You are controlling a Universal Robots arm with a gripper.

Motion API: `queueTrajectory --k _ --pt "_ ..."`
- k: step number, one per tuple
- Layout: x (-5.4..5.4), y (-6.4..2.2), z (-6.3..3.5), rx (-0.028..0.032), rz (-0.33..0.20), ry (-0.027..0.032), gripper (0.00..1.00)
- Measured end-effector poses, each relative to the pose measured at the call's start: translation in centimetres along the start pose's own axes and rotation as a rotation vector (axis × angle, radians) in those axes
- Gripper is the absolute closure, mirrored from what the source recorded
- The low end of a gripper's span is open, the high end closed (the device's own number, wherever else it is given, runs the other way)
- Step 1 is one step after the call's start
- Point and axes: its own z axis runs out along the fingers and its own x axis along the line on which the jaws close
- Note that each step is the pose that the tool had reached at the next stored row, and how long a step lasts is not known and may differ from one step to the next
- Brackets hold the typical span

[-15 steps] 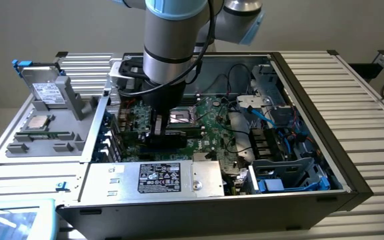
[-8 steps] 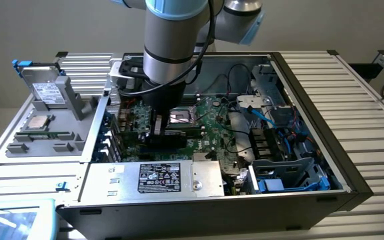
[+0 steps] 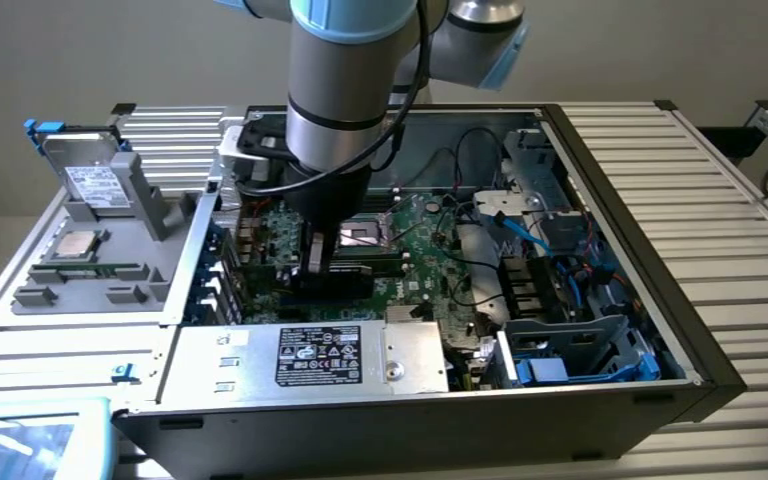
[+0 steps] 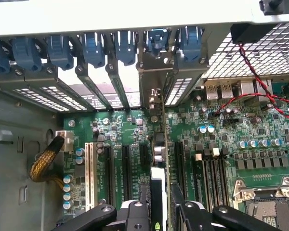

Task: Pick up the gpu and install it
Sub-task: 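Insert the gpu into the slot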

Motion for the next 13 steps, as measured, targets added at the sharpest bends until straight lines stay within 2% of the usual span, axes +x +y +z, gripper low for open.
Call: queueTrajectory --k 13 --pt "-0.06 0.19 0.21 -0.0006 -0.002 -0.0018 0.73"
